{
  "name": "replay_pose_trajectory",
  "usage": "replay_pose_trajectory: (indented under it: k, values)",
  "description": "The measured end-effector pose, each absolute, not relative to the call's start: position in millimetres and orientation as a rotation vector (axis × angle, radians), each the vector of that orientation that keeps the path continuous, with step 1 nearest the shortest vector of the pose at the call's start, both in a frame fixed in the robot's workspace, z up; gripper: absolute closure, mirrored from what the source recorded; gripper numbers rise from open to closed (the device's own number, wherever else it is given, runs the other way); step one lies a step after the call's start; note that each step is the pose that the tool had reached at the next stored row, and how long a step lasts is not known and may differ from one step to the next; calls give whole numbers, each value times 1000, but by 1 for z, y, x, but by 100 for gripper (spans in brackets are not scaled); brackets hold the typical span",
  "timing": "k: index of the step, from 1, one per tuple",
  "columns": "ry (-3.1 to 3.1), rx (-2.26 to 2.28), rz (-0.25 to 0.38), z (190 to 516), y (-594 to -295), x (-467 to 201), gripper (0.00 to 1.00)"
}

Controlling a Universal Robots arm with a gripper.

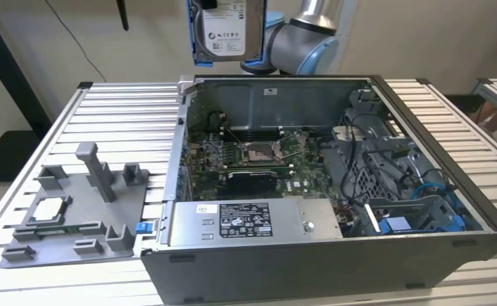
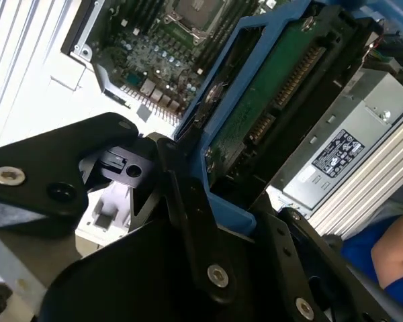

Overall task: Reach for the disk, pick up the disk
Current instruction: 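Pick up the disk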

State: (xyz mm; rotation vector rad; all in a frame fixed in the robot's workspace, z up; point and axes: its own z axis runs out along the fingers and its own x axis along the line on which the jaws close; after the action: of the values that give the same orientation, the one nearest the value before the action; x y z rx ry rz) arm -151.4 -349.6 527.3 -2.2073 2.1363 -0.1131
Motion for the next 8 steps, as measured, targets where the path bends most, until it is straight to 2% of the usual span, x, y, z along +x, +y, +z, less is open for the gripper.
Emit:
replay_pose_trajectory:
  k: [8]
  values:
    - [2136,-2207,-113,527,-350,-132,100]
